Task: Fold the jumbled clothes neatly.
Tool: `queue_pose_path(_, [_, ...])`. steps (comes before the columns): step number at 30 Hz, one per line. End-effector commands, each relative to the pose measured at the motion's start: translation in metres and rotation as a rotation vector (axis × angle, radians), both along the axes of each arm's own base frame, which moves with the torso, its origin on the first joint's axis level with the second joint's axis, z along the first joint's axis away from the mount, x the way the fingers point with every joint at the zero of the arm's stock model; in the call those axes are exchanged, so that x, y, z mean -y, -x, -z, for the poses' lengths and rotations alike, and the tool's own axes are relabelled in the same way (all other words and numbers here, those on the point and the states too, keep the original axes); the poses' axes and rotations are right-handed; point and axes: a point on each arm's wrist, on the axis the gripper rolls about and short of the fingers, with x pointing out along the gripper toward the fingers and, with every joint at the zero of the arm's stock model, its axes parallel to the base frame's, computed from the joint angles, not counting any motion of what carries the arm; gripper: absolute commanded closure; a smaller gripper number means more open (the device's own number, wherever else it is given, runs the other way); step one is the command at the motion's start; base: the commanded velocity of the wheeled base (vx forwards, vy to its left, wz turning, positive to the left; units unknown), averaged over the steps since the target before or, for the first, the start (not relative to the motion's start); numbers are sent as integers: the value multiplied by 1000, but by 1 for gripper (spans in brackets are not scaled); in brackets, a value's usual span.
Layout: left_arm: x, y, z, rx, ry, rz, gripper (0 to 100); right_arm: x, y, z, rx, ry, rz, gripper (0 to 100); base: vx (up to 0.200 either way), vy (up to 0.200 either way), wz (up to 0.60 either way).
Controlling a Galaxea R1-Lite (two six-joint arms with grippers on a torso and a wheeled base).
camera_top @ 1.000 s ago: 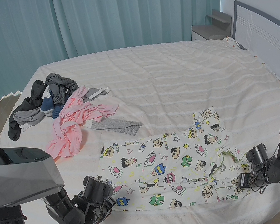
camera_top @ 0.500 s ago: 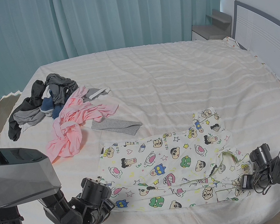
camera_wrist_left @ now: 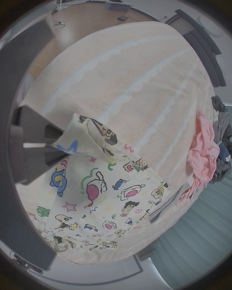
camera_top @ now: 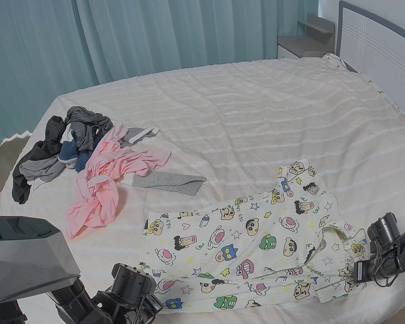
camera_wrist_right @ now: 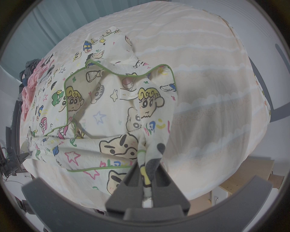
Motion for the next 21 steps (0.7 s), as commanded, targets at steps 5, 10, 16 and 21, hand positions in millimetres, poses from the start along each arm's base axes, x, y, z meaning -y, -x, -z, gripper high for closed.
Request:
queue_pose_path(5, [-5, 11, -6, -63, -21, 33, 100, 2, 13, -4, -15, 19, -32, 100, 0, 0, 0])
queue_pose_path(10, [-5, 11, -7, -70, -20, 35, 100, 3, 19, -4, -30, 35, -61, 100, 0, 0, 0])
queue_pose_path(16, [-3, 10, -6, -66, -19, 40, 100, 2, 16, -3, -32, 36, -64, 100, 0, 0, 0])
queue_pose_path(21, [-1, 12, -6, -69, -21, 54, 100, 2, 16, -3, -31, 35, -65, 100, 0, 0, 0])
